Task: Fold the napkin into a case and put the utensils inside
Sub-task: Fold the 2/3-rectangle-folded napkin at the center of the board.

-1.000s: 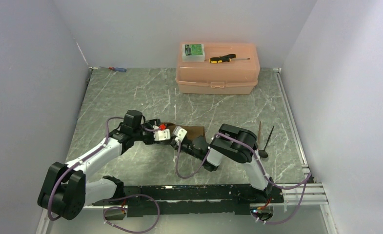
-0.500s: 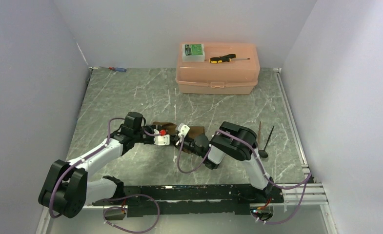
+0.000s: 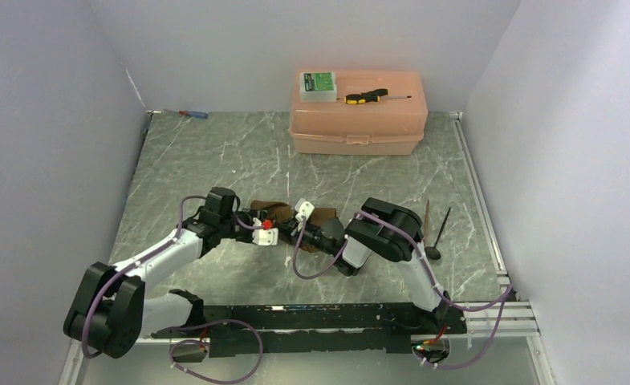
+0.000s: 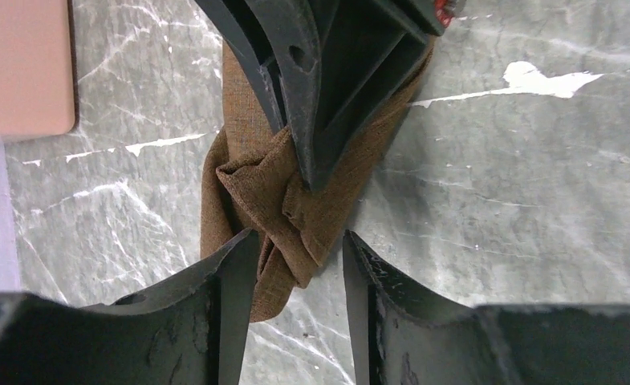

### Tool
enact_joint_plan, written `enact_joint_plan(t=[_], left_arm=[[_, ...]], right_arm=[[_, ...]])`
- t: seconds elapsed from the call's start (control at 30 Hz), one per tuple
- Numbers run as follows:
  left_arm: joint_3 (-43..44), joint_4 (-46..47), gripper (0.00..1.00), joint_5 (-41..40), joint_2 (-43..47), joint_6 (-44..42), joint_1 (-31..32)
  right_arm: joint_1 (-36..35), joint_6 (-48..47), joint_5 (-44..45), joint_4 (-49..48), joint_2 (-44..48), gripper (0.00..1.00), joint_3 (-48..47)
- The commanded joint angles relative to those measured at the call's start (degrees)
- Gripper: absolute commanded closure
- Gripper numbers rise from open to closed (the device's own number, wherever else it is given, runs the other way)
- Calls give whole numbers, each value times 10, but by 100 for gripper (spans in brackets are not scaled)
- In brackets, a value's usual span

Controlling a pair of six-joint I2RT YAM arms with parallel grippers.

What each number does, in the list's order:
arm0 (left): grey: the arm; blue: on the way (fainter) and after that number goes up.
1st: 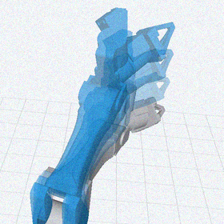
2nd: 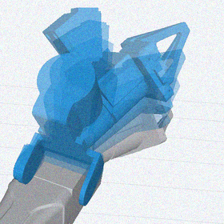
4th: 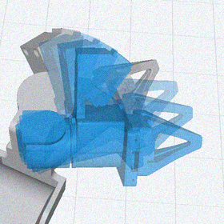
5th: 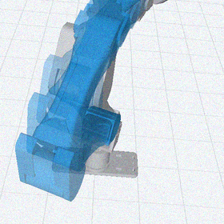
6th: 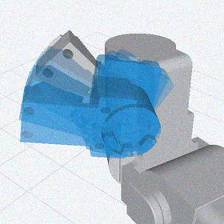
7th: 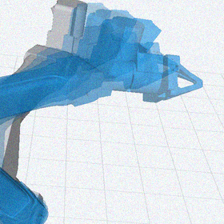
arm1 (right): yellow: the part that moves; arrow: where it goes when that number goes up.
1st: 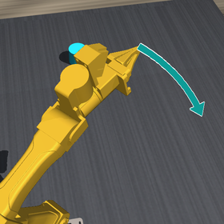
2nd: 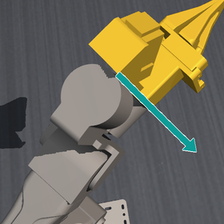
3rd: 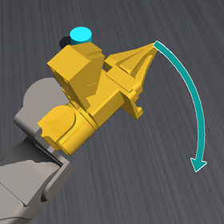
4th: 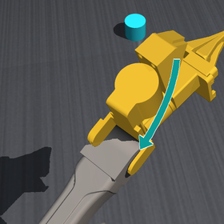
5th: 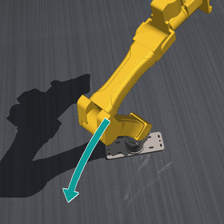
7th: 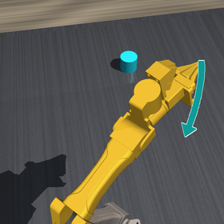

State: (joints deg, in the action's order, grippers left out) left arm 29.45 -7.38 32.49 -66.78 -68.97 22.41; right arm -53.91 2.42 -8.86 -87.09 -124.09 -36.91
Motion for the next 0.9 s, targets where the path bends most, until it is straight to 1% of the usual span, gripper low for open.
enact_joint_plan(t=[0.0,0.1,0.27,0.4,0.63,0.73,0.87], left_arm=[[0,52,51,-5,-26,4,2],[1,70,52,-7,-42,1,6],[8,95,57,-5,-59,4,14],[0,96,59,-3,-55,-5,17],[-3,85,68,-7,-52,-11,25],[-8,90,67,-23,-44,7,26],[-21,75,58,-35,-12,20,27]], right_arm=[[2,16,-19,-105,-7,95,-12],[2,15,-22,-107,-6,95,-12],[2,18,-31,-106,-5,96,-15],[3,20,-32,-107,-6,96,-16],[7,29,-29,-109,-7,97,-19],[14,39,-29,-109,-9,97,-17],[19,48,-31,-109,-12,98,-18]])
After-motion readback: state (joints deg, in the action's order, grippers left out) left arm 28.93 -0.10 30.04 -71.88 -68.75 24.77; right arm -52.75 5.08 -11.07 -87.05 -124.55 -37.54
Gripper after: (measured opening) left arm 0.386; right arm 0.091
